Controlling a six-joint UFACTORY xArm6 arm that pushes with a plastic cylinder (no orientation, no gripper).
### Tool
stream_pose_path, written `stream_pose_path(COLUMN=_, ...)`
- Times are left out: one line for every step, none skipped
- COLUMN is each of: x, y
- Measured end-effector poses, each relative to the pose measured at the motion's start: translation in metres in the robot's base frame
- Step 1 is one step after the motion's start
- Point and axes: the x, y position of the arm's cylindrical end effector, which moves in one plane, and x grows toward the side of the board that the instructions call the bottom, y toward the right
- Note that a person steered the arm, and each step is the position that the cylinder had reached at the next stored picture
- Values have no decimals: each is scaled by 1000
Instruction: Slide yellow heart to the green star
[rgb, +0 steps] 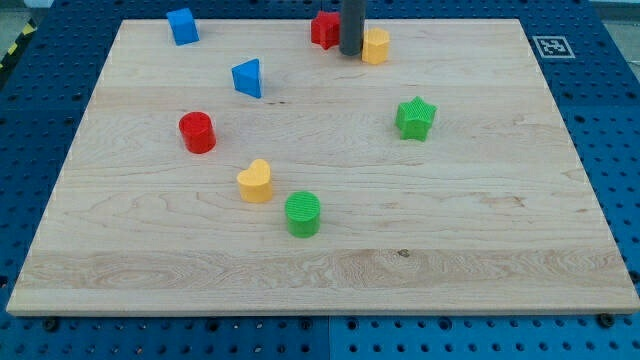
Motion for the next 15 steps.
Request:
stream_pose_path(x=0, y=1)
stream_pose_path(x=0, y=-1)
stream_pose_path(x=12, y=-1)
stream_pose_path(x=79, y=-12)
stream_pose_path(x=142, y=-44)
stream_pose_path(x=177, y=-99)
stream_pose_path(x=196, y=-155)
stream_pose_path(x=222, y=-188)
stream_pose_path(x=251, y=-168)
stream_pose_path(x=257, y=-160)
stream_pose_path(x=245, y=-154)
stream_pose_path(x=219, y=-125)
stream_pose_path(x=217, y=-82)
stream_pose_path(x=223, y=-33)
stream_pose_path(x=245, y=1)
